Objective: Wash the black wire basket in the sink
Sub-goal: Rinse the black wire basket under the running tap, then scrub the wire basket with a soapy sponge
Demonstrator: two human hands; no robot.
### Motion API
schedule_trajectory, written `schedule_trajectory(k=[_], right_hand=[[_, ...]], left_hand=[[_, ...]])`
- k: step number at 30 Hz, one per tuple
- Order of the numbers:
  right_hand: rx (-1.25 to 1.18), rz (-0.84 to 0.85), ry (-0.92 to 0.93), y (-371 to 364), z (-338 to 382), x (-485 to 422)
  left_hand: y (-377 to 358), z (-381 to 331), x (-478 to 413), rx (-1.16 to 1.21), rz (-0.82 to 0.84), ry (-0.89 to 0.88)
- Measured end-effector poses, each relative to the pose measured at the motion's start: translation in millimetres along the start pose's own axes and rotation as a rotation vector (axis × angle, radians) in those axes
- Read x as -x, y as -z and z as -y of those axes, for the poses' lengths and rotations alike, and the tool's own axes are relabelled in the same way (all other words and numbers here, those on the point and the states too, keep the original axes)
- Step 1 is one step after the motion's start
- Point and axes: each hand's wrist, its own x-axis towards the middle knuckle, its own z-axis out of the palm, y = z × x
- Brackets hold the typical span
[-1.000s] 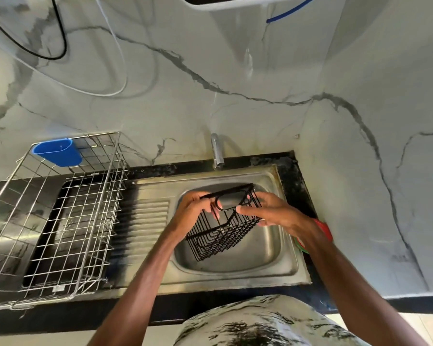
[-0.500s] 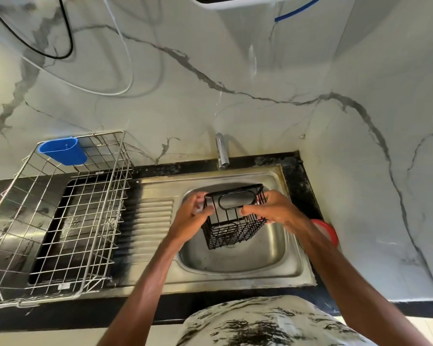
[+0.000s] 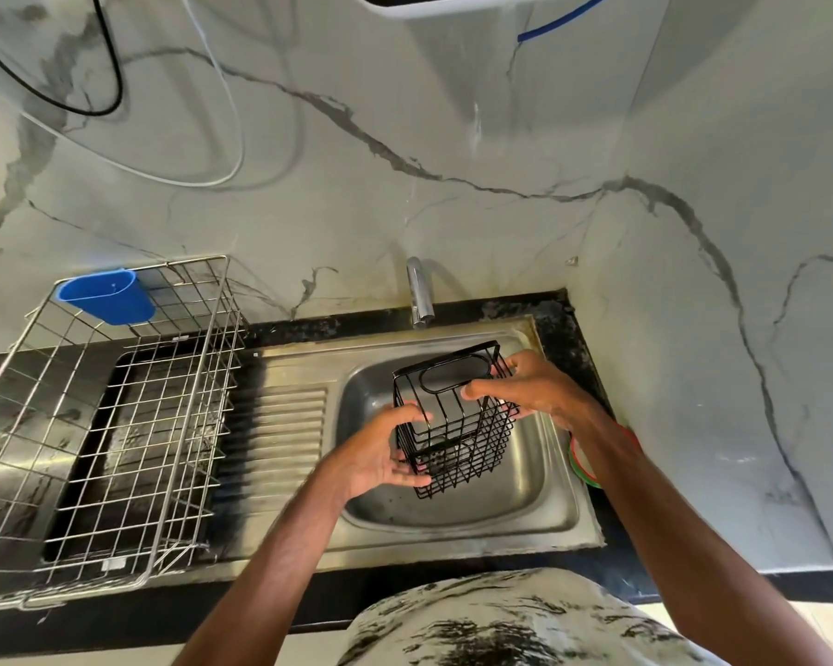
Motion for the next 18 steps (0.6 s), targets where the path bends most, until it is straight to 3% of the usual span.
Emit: schedule_trajectory(k=[4,18], right_hand=[[0.03,-0.012,0.04,0.1,6.0,1.0],[-0.026,-0.012,0.14,-0.5,-4.5,-14.3]], left_hand=[[-0.1,0.7,3.8,0.049,0.034,0.037],[-7.1,0.6,3.5,0.109,-0.052,-0.079]])
